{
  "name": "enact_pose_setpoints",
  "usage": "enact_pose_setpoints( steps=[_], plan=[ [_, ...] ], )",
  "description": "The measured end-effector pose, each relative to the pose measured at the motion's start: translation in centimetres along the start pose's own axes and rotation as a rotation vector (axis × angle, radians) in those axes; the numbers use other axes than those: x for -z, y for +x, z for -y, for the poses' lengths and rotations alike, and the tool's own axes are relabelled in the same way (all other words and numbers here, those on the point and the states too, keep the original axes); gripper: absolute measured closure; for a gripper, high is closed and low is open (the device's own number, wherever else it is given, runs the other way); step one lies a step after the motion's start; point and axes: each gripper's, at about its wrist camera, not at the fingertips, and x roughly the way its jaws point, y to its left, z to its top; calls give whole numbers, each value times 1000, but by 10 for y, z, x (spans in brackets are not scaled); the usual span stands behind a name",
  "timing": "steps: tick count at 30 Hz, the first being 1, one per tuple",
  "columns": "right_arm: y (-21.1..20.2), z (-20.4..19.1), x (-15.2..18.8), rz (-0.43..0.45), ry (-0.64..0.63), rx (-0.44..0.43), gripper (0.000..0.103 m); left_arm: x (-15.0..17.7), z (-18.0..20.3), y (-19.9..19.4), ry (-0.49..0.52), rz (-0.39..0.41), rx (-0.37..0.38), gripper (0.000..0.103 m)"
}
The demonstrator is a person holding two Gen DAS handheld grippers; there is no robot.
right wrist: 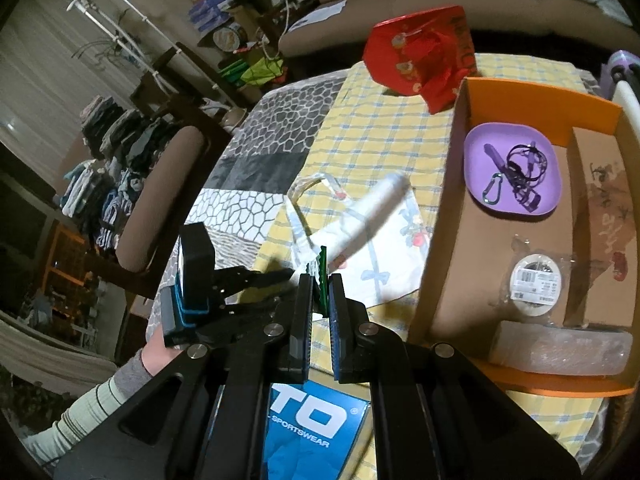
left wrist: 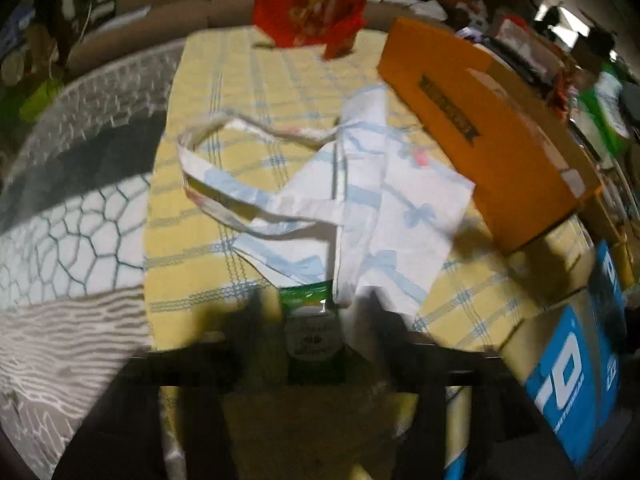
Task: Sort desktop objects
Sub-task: 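Carry the green packet with the left gripper and lower it into the purple bowl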
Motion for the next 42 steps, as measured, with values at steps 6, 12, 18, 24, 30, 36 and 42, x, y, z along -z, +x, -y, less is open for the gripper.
enact_pose_setpoints(
  steps=[6,12,18,24,30,36,42],
  plan=[
    [-1,-5,5,-8,-10,1,95,4,0,6,62,-30,-51,27],
    [-1,-4,5,-13,-11,6,95,12,5,9,94,-35,-47,77],
    [-6,0,4,-2,-7,3,95,8,-2,-15,48,-6,-3,78],
    [-29,16,-8,34,7,29,95,-26,16,-66,100,54,21,78],
    [-50,68,-43,87,77,119,95,-104,72,-76,172,116,101,78],
    [-26,136,-76,61,159,222,96,-183,131,-3,150,76,183,77],
    [7,192,-97,44,237,232,95,-219,158,53,140,36,176,77]
  ],
)
